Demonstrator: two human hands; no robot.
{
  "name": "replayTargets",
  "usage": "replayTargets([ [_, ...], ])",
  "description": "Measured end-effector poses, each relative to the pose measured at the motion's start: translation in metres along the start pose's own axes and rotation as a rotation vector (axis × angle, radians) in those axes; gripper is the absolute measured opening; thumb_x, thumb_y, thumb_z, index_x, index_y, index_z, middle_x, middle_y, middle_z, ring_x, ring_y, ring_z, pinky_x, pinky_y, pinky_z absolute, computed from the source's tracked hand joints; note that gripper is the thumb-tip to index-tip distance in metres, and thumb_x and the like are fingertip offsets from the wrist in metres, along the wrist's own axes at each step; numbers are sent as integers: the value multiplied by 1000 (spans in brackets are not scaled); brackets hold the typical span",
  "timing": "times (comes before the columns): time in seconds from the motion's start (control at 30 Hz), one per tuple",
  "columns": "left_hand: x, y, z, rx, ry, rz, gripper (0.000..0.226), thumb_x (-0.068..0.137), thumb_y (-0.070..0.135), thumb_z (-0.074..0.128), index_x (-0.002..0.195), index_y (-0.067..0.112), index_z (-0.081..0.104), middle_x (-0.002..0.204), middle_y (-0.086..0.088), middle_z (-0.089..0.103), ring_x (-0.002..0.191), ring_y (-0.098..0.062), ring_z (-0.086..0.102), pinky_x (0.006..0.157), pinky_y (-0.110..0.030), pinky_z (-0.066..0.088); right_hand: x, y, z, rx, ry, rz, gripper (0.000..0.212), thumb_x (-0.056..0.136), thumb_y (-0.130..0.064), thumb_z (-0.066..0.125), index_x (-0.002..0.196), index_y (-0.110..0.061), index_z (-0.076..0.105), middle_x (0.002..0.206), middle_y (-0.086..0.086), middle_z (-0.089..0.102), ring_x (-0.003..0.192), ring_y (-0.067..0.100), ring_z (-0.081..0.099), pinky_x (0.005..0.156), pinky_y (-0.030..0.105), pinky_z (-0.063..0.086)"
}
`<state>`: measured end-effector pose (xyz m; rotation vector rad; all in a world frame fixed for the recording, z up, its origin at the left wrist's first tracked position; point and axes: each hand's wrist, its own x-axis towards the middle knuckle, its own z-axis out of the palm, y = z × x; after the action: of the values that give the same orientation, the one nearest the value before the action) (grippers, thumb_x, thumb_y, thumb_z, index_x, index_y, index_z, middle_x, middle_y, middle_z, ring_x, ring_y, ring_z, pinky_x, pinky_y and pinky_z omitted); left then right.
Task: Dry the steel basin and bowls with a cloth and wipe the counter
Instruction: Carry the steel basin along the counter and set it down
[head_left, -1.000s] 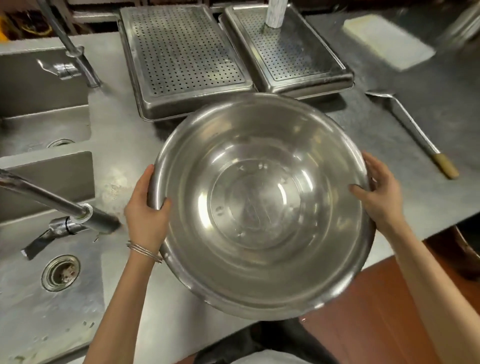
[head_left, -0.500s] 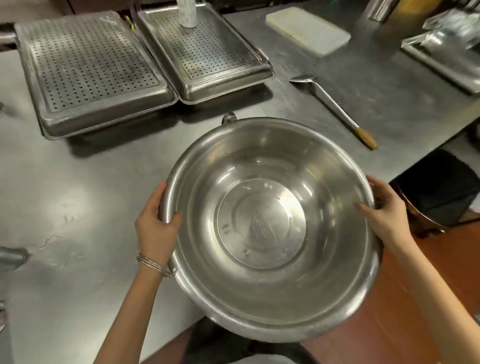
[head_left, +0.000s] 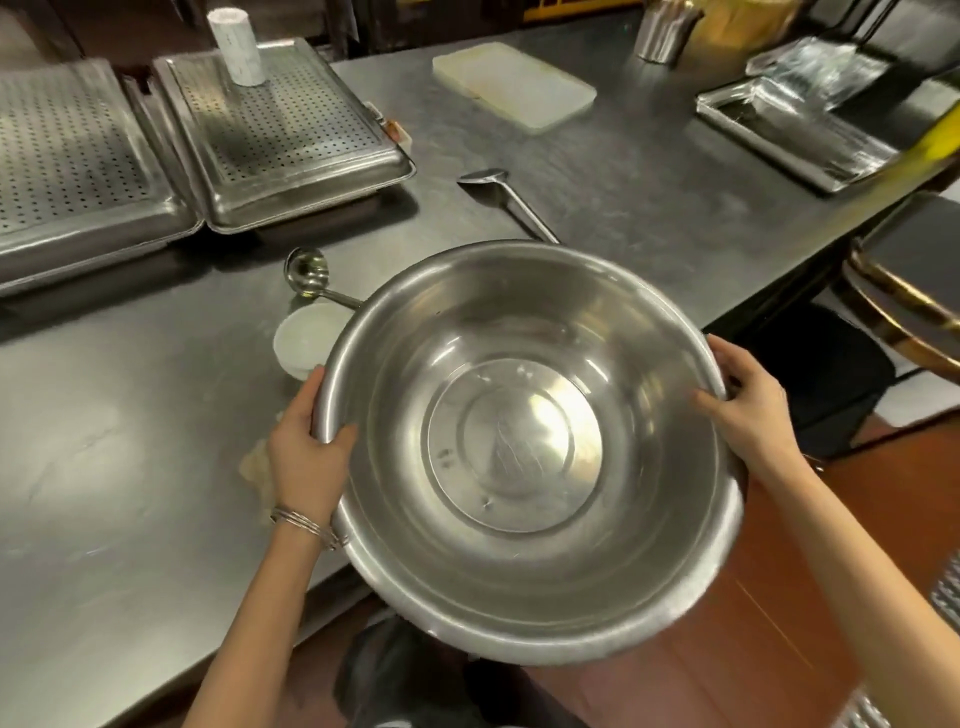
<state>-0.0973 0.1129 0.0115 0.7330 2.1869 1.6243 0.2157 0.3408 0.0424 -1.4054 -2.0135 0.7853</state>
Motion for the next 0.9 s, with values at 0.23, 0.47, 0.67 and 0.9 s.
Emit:
replayTargets([
  [0.23,20,19,67,42,-7,40,65,75,-14,63,134,11,47,123,8,49,112,-9,49,86,-2,36,45,40,-29,10,24,58,63,75,2,66,133,-17,49,118,-6,56,108,8,52,88,24,39],
  [0.47,75,30,137,6,4,9,65,75,-15,61,134,10,46,126,5,50,115,-11,49,92,-11,35,137,59,-35,23,6,56,58,75,4,66,129,-15,53,118,-2,60,109,12,55,96,32,44],
  [0.67,133,52,190,9,60,-15,66,76,-11,61,136,15,46,131,-1,54,116,-13,52,93,-12,37,242,50,-40,13,-25,18,60,76,6,65,132,-12,51,117,-5,55,108,9,52,94,25,39],
  [0.9,191,74,246,-16,89,2,66,76,-15,60,136,7,44,134,-4,50,118,-8,46,84,8,30,340,64,-39,20,-57,-1,62,76,5,66,132,-15,50,122,1,59,113,17,54,103,36,41],
])
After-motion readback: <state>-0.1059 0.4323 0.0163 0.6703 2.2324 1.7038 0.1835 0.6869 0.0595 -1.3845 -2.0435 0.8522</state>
